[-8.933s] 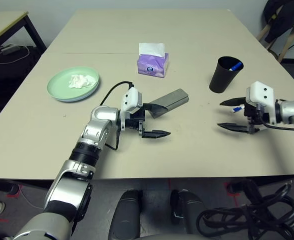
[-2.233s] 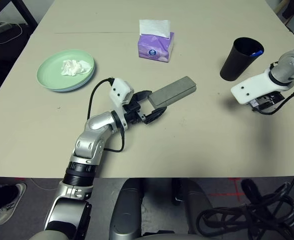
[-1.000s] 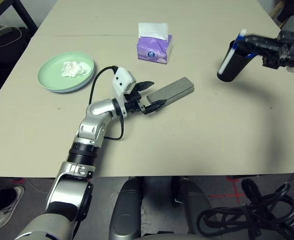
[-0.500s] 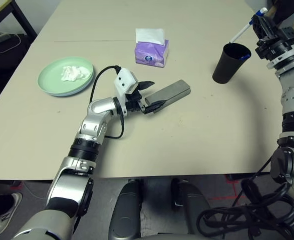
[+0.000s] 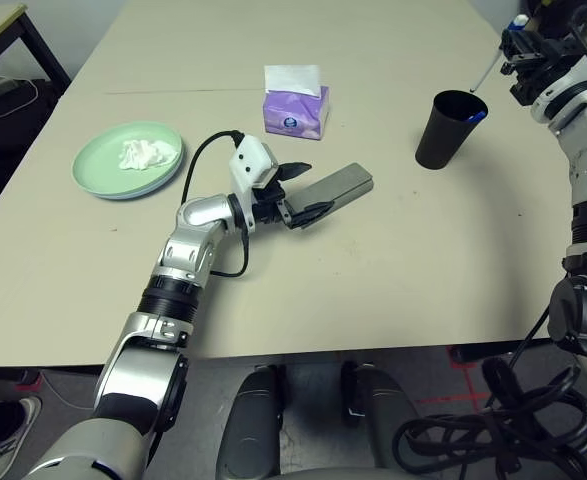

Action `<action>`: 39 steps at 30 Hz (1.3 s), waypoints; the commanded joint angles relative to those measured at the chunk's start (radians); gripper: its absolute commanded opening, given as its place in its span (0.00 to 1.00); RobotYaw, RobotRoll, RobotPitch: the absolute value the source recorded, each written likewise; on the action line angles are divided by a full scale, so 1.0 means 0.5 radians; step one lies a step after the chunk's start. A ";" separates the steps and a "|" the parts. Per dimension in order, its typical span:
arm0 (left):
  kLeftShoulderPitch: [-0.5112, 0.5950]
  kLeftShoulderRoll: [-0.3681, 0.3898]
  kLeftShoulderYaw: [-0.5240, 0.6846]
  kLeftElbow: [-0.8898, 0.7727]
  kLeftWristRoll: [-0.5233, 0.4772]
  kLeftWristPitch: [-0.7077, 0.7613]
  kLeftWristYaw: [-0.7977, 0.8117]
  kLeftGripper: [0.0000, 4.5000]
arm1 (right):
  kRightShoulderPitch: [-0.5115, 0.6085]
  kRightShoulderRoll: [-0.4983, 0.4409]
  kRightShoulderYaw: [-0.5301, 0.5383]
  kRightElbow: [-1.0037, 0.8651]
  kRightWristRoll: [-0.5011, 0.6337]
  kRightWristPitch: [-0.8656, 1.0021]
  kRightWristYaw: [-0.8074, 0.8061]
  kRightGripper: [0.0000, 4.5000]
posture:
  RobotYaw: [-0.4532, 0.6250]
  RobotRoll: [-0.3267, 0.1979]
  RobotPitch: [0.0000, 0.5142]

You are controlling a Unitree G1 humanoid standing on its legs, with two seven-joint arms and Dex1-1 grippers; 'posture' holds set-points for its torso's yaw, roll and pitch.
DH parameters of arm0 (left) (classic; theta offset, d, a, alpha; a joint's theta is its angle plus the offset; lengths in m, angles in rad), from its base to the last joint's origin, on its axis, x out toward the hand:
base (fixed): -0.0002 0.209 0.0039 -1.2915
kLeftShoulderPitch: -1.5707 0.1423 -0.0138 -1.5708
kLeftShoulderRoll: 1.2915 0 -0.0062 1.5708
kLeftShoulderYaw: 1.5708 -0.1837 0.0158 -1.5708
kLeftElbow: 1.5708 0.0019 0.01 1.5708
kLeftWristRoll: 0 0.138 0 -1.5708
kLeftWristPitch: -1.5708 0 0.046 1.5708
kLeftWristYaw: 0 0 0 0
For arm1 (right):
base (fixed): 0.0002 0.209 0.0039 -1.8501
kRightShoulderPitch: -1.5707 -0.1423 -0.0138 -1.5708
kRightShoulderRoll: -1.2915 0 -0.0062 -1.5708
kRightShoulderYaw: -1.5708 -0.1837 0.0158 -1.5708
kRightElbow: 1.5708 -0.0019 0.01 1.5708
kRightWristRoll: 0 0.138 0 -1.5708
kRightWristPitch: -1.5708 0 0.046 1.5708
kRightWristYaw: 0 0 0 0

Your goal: Organize and tidy the items on the table.

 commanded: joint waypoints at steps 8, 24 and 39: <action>0.004 0.002 -0.013 -0.045 0.007 0.034 -0.005 1.00 | -0.024 -0.040 0.039 -0.030 -0.042 0.082 0.008 0.09 | 0.46 0.62 0.24; 0.012 0.001 -0.008 -0.047 0.025 0.069 0.047 1.00 | 0.073 0.005 0.020 -0.129 -0.008 0.100 0.020 0.99 | 0.47 0.62 0.24; -0.024 -0.212 0.483 -0.043 0.048 0.074 1.244 1.00 | 1.098 0.419 -0.099 -0.612 0.034 -0.813 -0.021 0.99 | 0.45 0.62 0.24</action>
